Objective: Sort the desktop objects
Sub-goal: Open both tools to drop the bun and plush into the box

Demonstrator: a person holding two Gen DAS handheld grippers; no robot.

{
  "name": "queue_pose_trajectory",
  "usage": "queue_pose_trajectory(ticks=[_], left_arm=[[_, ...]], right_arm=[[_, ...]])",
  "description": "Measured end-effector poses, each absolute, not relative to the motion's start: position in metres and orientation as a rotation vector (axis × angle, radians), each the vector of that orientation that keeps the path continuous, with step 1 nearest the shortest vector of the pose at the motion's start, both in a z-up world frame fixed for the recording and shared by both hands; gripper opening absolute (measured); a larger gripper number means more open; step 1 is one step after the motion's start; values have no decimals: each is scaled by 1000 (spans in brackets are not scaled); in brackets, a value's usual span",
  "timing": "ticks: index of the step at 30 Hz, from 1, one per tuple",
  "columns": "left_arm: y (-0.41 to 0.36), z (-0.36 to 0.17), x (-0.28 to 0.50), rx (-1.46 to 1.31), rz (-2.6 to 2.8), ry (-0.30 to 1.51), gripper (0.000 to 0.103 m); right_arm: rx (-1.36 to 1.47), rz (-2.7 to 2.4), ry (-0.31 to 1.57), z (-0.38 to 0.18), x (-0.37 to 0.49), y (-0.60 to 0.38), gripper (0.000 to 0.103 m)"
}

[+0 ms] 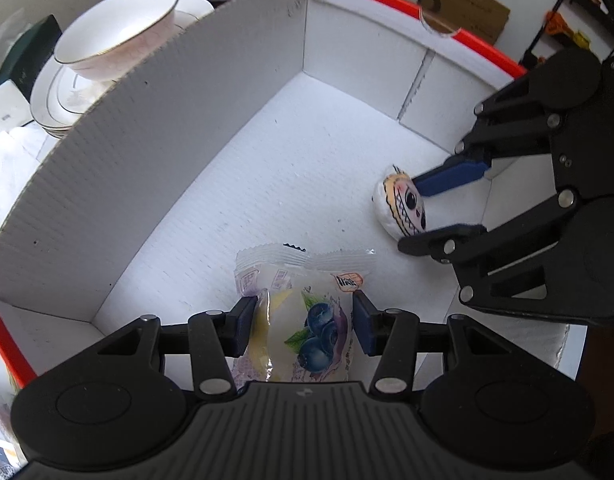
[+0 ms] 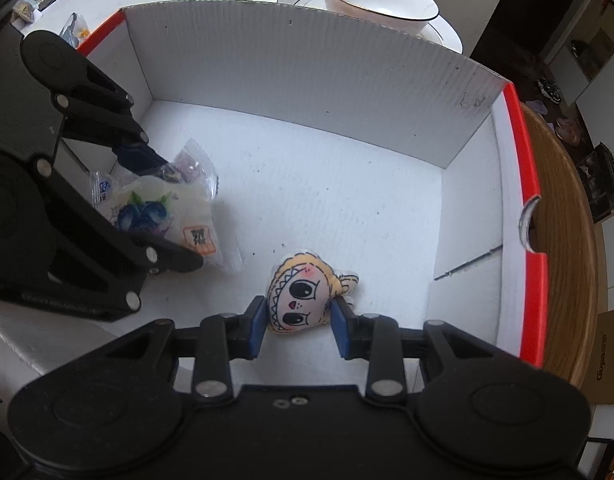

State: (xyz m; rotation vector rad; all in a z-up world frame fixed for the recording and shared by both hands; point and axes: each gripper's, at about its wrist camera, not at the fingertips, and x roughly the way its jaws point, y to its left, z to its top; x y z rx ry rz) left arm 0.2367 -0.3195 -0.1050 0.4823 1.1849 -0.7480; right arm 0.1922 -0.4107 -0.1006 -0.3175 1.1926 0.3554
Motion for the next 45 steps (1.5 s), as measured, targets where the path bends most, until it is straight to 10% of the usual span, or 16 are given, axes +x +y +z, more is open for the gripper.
queue_pose_trajectory(ticks=[45], left_arm=[[-251, -5, 158, 225, -712, 809, 64]], right_arm=[[-71, 387, 910, -18, 138, -432, 62]])
